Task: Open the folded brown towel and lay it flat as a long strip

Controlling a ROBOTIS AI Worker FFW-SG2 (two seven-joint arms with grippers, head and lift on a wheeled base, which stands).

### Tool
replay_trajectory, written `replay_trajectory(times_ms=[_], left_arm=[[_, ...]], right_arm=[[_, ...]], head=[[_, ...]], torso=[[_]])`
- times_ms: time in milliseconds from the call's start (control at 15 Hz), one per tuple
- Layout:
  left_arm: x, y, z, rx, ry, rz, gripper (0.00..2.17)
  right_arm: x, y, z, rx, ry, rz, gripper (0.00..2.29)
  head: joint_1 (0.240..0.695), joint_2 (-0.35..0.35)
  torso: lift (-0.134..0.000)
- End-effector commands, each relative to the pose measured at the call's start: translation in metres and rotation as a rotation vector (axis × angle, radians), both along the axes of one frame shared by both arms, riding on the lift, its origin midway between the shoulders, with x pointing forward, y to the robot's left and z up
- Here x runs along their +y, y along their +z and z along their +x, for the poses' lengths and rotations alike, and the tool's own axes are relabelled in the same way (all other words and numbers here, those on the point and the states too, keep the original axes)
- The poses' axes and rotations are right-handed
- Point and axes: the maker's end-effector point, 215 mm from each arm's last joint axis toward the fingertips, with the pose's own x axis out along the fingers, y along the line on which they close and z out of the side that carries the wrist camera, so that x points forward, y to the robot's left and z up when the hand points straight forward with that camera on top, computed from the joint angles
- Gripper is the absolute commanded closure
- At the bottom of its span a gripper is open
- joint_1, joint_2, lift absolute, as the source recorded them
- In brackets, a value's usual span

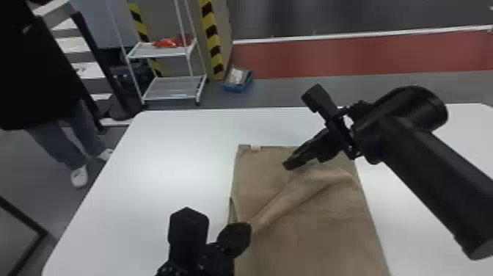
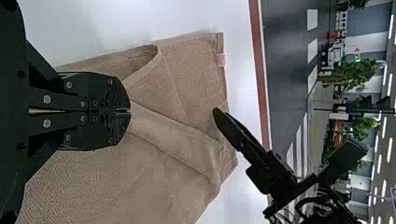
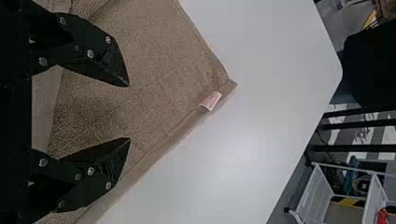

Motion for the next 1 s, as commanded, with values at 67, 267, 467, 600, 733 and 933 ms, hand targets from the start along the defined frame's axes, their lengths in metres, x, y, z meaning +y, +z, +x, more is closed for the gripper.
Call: replay_trajectory(times_ms=[67, 267, 467, 600, 733, 933], left_arm=[[0.0000, -0.0005, 0.0000, 0.001, 0.001, -0.001, 1.45], [0.0016, -0.0003, 0.0006, 0.000, 0.003, 0.001, 1.45], [0.0018, -0.0006, 0.0017, -0.001, 0.004, 0.001, 1.45], [0.0020, -0.0008, 0.0021, -0.001, 0.005, 0.001, 1.45], [0.0021, -0.0016, 0.0014, 0.003, 0.004, 0.003, 1.45], [0.0012, -0.0018, 0.0011, 0.003, 0.003, 0.005, 1.45]], right_arm=[[-0.0037, -0.0046, 0.0013, -0.015, -0.002, -0.016, 0.56], [-0.0075, -0.0044, 0.0034, -0.021, -0.002, -0.033, 0.65], [-0.0082, -0.0042, 0.0029, -0.016, -0.003, -0.034, 0.76], [-0.0085, -0.0031, 0.0029, -0.012, -0.003, -0.030, 0.76], [-0.0099, -0.0018, 0.0036, -0.009, -0.006, -0.035, 0.76], [-0.0125, -0.0036, 0.0032, -0.007, -0.006, -0.047, 0.76]], head=[[0.695, 0.164], [0.695, 0.161], [0.695, 0.158], [0.695, 0.158], [0.695, 0.157], [0.695, 0.155]], torso=[[-0.123], [-0.123], [-0.123], [-0.123], [-0.123], [-0.123]])
